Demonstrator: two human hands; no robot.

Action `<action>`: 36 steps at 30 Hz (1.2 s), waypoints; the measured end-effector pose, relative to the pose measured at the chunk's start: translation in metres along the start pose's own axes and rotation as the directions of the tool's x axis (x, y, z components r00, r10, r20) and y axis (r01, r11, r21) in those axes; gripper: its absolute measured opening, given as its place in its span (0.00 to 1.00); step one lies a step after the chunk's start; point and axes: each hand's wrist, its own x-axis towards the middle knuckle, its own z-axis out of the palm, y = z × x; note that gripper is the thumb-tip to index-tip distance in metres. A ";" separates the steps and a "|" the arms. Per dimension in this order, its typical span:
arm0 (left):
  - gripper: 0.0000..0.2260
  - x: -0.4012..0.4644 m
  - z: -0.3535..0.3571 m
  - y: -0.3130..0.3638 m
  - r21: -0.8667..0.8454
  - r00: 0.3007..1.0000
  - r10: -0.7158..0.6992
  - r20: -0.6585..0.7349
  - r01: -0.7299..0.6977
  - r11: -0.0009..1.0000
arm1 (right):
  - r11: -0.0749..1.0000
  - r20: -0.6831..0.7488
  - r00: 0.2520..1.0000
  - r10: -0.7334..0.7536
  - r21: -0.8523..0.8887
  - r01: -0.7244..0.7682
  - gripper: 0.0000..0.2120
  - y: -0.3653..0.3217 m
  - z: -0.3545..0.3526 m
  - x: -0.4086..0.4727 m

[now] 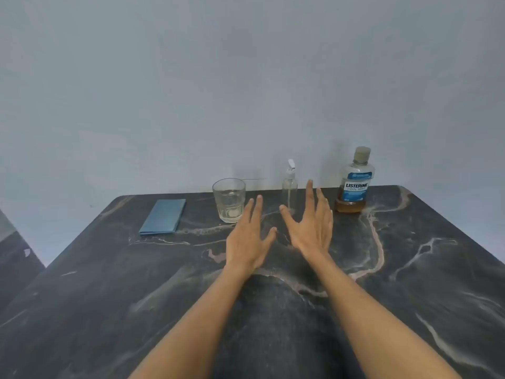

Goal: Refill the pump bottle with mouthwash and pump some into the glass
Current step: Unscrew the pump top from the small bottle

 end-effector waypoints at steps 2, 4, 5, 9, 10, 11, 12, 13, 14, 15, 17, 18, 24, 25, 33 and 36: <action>0.34 0.018 0.015 0.001 -0.019 0.998 -0.019 0.062 0.020 1.000 | 0.993 0.021 0.999 0.032 0.110 -0.034 0.40 0.009 0.009 0.015; 0.35 0.036 0.028 0.002 -0.029 0.989 -0.048 0.140 0.052 0.998 | 0.959 0.089 0.994 0.065 0.270 -0.087 0.40 0.018 0.018 0.030; 0.36 0.045 0.036 0.002 -0.047 0.982 -0.060 0.177 0.069 0.996 | 0.934 0.127 0.989 0.073 0.339 -0.112 0.39 0.022 0.025 0.038; 0.41 0.070 0.064 0.004 -0.170 0.964 -0.102 0.246 0.147 0.975 | 0.867 0.211 0.975 0.073 0.471 -0.166 0.38 0.033 0.045 0.057; 0.41 0.074 0.070 0.005 -0.204 0.960 -0.119 0.253 0.173 0.964 | 0.855 0.237 0.969 0.071 0.485 -0.181 0.37 0.035 0.048 0.061; 0.41 0.078 0.074 0.007 -0.236 0.956 -0.133 0.262 0.197 0.952 | 0.848 0.260 0.963 0.068 0.493 -0.193 0.36 0.036 0.051 0.063; 0.41 0.080 0.077 0.008 -0.267 0.953 -0.140 0.269 0.213 0.940 | 0.841 0.276 0.959 0.065 0.503 -0.201 0.34 0.036 0.052 0.064; 0.41 0.080 0.079 0.009 -0.289 0.954 -0.140 0.266 0.218 0.932 | 0.841 0.278 0.959 0.056 0.504 -0.195 0.32 0.035 0.053 0.065; 0.40 0.080 0.080 0.010 -0.304 0.957 -0.141 0.253 0.217 0.928 | 0.847 0.271 0.962 0.044 0.501 -0.180 0.30 0.035 0.052 0.065; 0.39 0.079 0.080 0.011 -0.318 0.962 -0.142 0.233 0.213 0.924 | 0.854 0.262 0.965 0.029 0.495 -0.160 0.28 0.035 0.051 0.064; 0.37 0.076 0.076 0.012 -0.343 0.969 -0.145 0.200 0.208 0.916 | 0.861 0.252 0.968 -0.004 0.493 -0.124 0.26 0.032 0.045 0.062; 0.36 0.074 0.072 0.013 -0.350 0.971 -0.146 0.187 0.205 0.914 | 0.864 0.250 0.968 -0.019 0.492 -0.110 0.25 0.030 0.041 0.059; 0.35 0.040 0.031 0.033 -0.355 0.986 -0.107 0.131 0.147 0.923 | 0.832 0.214 0.975 -0.066 0.552 -0.065 0.24 0.007 -0.008 0.025; 0.34 0.031 0.022 0.039 -0.377 0.989 -0.099 0.109 0.133 0.917 | 0.823 0.207 0.976 -0.074 0.565 -0.058 0.24 0.000 -0.020 0.015; 0.22 -0.064 -0.061 0.075 -0.545 0.991 -0.074 -0.109 0.002 0.839 | 0.757 0.191 0.966 -0.174 0.654 0.007 0.22 -0.053 -0.104 -0.082; 0.22 -0.107 -0.085 0.082 -0.574 0.989 -0.065 -0.130 -0.021 0.819 | 0.730 0.187 0.958 -0.217 0.682 0.032 0.22 -0.067 -0.126 -0.120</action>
